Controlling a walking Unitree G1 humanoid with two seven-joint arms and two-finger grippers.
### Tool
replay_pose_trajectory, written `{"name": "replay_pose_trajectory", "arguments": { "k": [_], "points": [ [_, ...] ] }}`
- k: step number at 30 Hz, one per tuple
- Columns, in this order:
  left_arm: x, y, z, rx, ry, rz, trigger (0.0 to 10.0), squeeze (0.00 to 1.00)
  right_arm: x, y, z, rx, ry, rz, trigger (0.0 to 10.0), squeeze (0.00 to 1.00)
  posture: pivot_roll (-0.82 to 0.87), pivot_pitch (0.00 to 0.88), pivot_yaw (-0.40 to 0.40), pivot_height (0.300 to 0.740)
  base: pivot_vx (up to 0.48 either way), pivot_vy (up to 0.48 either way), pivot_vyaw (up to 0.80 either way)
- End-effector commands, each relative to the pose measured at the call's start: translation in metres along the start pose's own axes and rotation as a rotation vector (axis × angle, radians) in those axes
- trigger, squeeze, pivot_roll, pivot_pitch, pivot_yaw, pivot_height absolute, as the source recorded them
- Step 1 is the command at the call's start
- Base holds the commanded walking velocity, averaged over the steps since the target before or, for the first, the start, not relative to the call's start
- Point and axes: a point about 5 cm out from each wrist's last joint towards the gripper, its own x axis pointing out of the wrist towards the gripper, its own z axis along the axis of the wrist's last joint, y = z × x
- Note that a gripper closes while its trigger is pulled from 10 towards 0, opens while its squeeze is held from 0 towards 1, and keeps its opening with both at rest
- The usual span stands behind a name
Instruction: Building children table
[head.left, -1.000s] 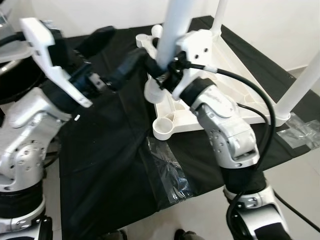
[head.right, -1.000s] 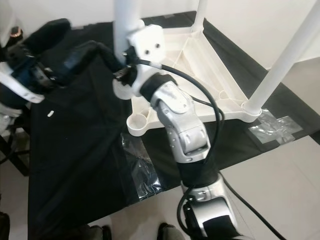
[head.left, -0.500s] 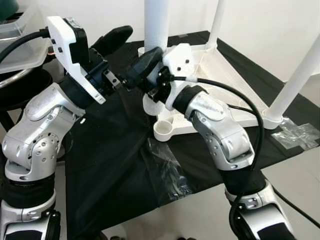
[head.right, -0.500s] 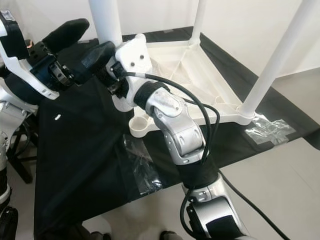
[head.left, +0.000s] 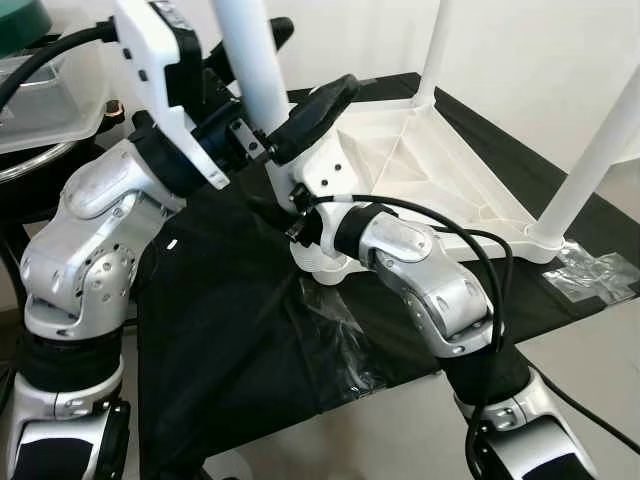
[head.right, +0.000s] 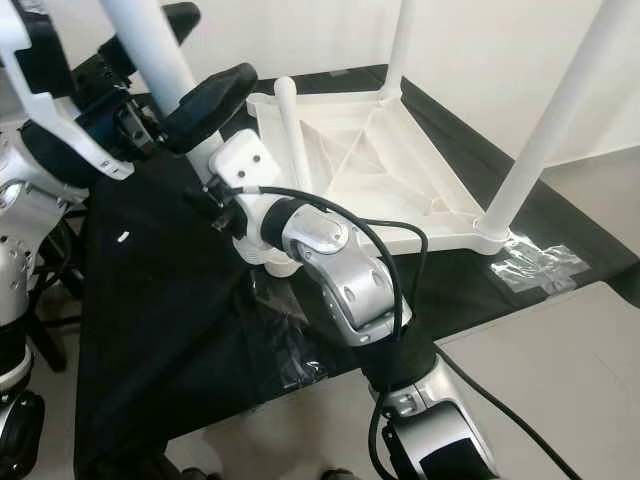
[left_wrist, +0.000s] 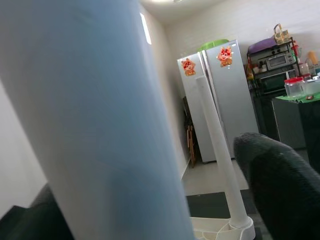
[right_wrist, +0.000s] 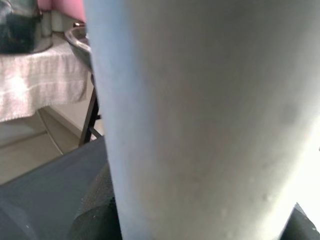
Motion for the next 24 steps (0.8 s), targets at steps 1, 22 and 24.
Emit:
{"name": "replay_pose_trajectory", "arguments": {
  "k": [1,22,24],
  "points": [
    [0.003,-0.001,-0.002,0.006,0.031,-0.019,0.0,0.00,0.000,0.004,0.001,-0.034,0.000,0.014,10.0,0.00,0.04,0.088,-0.001,0.740,0.000,0.000,0.00],
    [0.014,0.012,0.006,-0.222,0.028,-0.037,0.0,0.00,-0.010,-0.016,0.012,-0.038,-0.089,0.136,10.0,1.00,0.06,0.088,0.001,0.740,0.000,0.000,0.00],
    [0.016,0.008,0.008,-0.200,0.032,-0.093,0.0,0.00,-0.021,-0.014,0.021,-0.003,-0.140,0.322,10.0,1.00,0.05,0.085,-0.003,0.740,0.000,0.000,0.00]
  ]
}}
